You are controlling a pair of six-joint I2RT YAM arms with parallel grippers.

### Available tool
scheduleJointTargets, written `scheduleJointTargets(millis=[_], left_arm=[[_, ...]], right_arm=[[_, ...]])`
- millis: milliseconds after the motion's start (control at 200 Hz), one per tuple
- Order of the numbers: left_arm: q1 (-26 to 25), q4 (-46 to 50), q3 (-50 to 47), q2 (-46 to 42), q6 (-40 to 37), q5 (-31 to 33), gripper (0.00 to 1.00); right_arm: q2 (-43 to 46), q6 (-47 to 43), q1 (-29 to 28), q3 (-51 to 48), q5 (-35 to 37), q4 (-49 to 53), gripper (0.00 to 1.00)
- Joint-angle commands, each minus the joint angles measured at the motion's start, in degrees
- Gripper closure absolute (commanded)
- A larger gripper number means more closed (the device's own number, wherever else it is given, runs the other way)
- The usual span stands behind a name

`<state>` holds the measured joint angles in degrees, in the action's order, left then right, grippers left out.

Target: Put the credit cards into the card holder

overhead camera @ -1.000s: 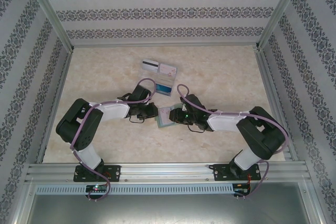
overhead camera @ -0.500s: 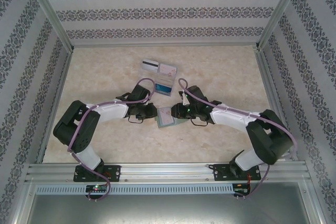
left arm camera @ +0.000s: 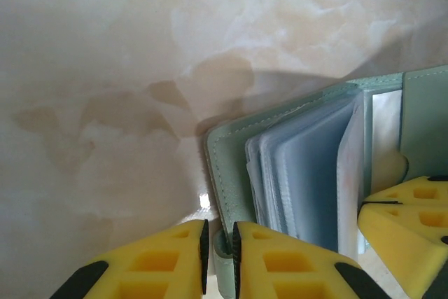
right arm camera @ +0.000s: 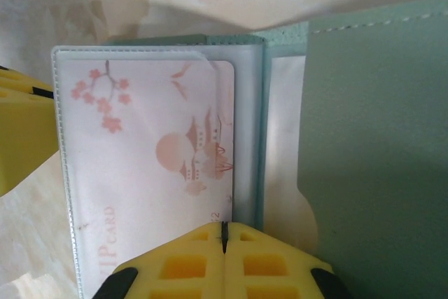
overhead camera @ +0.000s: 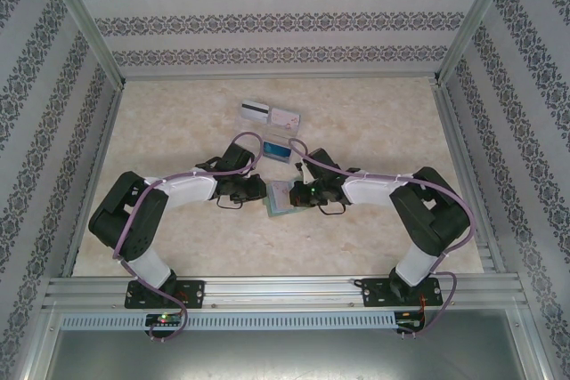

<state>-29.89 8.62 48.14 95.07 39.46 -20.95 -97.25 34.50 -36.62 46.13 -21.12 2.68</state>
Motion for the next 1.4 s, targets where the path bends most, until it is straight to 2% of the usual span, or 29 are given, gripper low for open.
scheduleJointTargets(millis=[0, 225, 420, 555, 654, 789, 1004, 1399], left_arm=[[0.4, 1.9, 1.4, -1.7, -0.9, -1.1, 0.81], [0.2, 1.4, 2.8, -4.1, 1.4, -4.6, 0.80], [0.2, 1.7, 3.9, -8.2, 4.1, -5.0, 0.80], [0.4, 1.8, 4.0, -7.3, 5.0, -5.7, 0.80], [0.8, 0.2, 2.7, -6.6, 6.2, -6.3, 0.64], [1.5, -2.5, 0.8, -6.4, 7.9, -6.7, 0.56], [2.0, -10.9, -1.8, -3.1, 11.5, -11.1, 0.57], [2.1, -11.1, -0.7, -0.7, 10.9, -11.0, 0.57]], right_arm=[[-2.0, -0.9, -0.4, 0.6, 0.0, -0.3, 1.00], [-3.4, -0.5, -0.1, -0.6, -0.2, -1.8, 1.00], [-3.9, 0.0, 0.2, -1.3, -0.8, -2.9, 1.00], [-4.0, 0.2, 0.4, -1.5, -1.0, -3.4, 1.00], [-3.8, 0.2, 0.5, -1.6, -1.1, -3.5, 1.00], [-3.6, 0.3, 0.5, -1.8, -1.3, -3.6, 1.00], [-3.9, 0.7, 0.5, -1.8, -1.6, -4.0, 1.00], [-4.0, 0.7, 0.6, -1.5, -1.9, -3.9, 1.00]])
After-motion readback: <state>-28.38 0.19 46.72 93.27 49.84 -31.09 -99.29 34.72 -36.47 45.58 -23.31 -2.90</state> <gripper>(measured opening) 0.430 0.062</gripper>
